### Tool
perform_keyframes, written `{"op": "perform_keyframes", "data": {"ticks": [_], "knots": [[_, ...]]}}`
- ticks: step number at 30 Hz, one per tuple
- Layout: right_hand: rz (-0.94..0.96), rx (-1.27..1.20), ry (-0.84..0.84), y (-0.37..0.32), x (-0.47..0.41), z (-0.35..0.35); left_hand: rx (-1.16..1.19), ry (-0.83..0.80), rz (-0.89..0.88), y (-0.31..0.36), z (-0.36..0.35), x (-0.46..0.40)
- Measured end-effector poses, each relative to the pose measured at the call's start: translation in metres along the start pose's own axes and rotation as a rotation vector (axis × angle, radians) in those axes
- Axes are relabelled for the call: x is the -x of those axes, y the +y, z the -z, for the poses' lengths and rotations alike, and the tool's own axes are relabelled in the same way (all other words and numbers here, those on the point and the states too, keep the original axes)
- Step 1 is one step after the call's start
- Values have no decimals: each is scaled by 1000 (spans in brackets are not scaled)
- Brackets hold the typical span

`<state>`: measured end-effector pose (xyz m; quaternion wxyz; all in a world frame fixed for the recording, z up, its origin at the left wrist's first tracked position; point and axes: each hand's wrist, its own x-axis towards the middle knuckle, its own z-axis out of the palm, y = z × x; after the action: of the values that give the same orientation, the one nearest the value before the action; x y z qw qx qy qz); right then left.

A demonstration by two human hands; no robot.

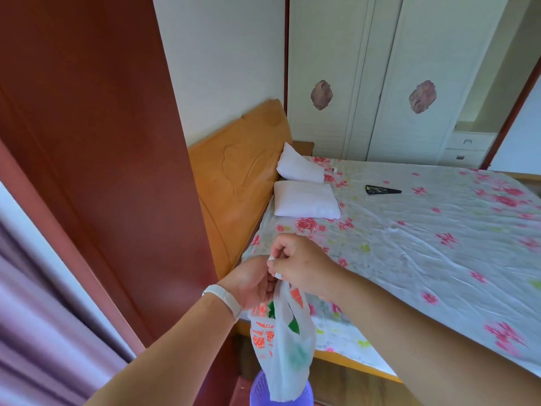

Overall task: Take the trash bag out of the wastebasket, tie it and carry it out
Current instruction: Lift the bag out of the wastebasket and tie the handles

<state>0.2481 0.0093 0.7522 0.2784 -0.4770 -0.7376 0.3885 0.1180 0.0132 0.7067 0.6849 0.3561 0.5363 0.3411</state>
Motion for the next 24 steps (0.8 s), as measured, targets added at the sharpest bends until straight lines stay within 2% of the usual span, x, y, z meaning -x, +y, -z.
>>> {"op": "perform_keyframes", "data": {"ticks": [7,12,16,19,24], "knots": [[24,60,-39,12,1,13,15,56,-31,10,0,1],[-75,69,49,31,-2,26,64,45,-48,16,-5,15],[-161,-14,-63,38,0,24,69,66,-56,21,-9,21],[-125,-63,-75,33,3,19,60,134,-52,21,-8,18],[-5,7,-13,28,-1,14,18,173,-89,22,-11,21]]}}
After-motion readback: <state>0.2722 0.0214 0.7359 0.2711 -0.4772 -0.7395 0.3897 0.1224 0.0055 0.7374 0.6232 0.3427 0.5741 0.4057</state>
